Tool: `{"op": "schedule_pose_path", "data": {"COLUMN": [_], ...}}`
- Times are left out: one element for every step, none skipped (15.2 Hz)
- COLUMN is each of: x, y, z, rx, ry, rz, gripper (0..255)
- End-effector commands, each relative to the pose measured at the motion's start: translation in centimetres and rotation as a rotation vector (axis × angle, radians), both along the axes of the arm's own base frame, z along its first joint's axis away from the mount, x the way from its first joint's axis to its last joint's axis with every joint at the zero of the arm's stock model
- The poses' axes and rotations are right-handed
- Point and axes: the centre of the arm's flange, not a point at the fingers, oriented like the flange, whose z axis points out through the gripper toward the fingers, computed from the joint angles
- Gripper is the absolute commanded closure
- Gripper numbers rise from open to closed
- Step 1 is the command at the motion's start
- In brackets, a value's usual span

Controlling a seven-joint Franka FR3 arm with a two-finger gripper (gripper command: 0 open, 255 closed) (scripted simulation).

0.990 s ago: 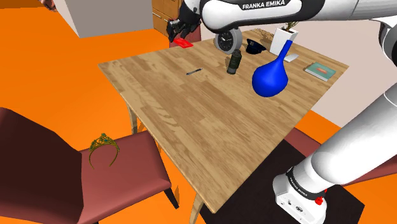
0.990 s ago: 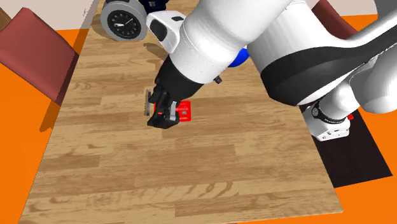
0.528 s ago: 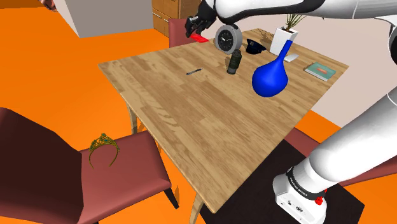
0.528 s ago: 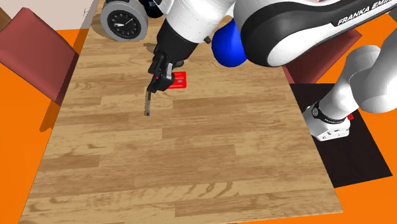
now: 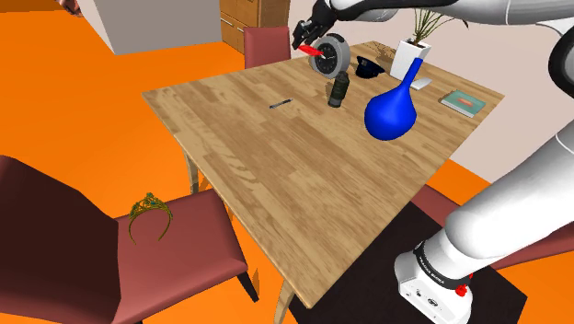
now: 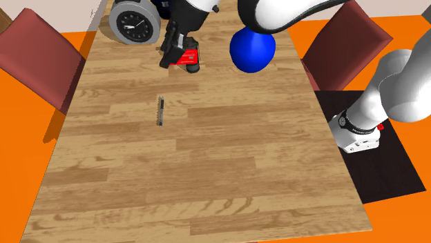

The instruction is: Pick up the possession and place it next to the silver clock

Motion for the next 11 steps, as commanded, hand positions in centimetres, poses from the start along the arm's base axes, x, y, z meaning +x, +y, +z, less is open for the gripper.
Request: {"op": "schedule_pose_path", "data": {"x": [0.1,0.3,0.5,0.7,0.9,1.1,1.2,1.4,1.6,1.8,2.0], "y": [-2.6,-3.9,-5.2,-6.5,-7.8,-9.1,-10.4,-11.7,-13.0,-14.3,-15.6], "z": [0.2,0.2,0.2,0.2,0.2,0.2,0.2,0.2,0.2,0.2,0.2], "rx": [0.0,0.0,0.0,0.0,0.0,0.0,0.0,0.0,0.0,0.0,0.0], "ry": [0.0,0.0,0.0,0.0,0.0,0.0,0.0,0.0,0.0,0.0,0.0], "rz": [0.002,0.002,0.002,0.002,0.002,0.002,0.002,0.002,0.002,0.002,0.002], "gripper": [255,255,255,255,255,255,255,255,255,255,255]}}
